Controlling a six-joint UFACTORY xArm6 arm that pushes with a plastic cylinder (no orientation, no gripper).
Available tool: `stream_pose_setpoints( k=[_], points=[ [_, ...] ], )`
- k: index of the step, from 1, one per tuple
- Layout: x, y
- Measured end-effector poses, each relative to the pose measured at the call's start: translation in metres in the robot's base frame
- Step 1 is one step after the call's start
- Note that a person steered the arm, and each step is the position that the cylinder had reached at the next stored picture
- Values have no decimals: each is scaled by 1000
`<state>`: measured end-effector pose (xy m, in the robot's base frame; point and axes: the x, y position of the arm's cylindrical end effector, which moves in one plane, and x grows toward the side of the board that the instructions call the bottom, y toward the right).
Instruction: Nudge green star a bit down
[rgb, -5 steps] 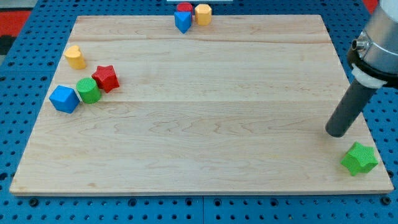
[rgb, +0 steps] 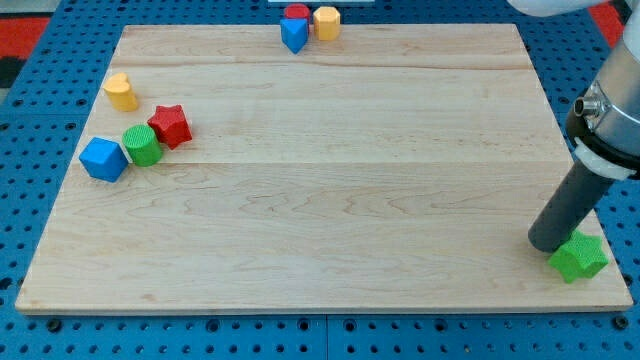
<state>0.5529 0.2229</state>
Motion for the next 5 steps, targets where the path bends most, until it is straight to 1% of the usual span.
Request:
stream_pose_setpoints(
  k=[2, 4, 5],
  points=[
    [16, 0],
    [21, -3],
    [15, -32]
  ],
)
